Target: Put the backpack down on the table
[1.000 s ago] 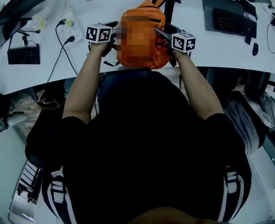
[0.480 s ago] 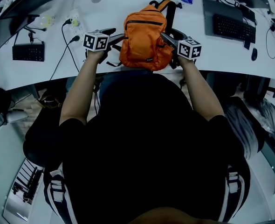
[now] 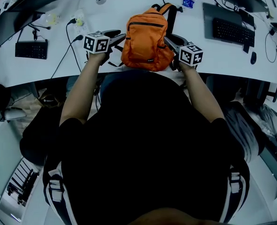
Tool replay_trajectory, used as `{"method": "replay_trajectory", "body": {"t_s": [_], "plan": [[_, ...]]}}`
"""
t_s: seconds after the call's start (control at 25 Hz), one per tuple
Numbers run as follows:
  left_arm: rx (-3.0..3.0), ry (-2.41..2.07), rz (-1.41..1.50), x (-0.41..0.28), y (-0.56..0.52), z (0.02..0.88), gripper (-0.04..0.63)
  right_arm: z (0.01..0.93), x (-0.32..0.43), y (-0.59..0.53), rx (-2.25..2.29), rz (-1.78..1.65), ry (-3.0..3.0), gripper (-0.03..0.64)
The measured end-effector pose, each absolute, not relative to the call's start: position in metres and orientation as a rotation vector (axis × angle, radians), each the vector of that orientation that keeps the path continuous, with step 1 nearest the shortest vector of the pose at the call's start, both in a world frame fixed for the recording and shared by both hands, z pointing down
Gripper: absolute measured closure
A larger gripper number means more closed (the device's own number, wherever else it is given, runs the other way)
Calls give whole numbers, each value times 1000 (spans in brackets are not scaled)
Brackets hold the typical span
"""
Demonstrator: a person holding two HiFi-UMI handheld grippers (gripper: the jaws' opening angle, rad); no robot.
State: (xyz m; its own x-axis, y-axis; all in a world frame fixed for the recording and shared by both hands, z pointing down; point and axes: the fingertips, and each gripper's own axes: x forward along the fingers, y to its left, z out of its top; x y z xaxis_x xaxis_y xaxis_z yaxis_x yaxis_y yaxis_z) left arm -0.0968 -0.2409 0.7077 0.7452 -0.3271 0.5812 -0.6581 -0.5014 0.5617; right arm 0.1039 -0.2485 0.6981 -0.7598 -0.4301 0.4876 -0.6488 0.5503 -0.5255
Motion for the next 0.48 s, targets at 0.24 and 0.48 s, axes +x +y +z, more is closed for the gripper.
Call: {"method": "replay_trajectory", "body": {"t_s": [0.24, 0.48], "plan": [[2145, -726, 475, -92, -226, 691, 496, 677, 98, -242, 881, 952, -2534, 575], [2193, -701, 452, -83, -215, 669, 545, 662, 95, -236, 866, 915, -2561, 598]]}}
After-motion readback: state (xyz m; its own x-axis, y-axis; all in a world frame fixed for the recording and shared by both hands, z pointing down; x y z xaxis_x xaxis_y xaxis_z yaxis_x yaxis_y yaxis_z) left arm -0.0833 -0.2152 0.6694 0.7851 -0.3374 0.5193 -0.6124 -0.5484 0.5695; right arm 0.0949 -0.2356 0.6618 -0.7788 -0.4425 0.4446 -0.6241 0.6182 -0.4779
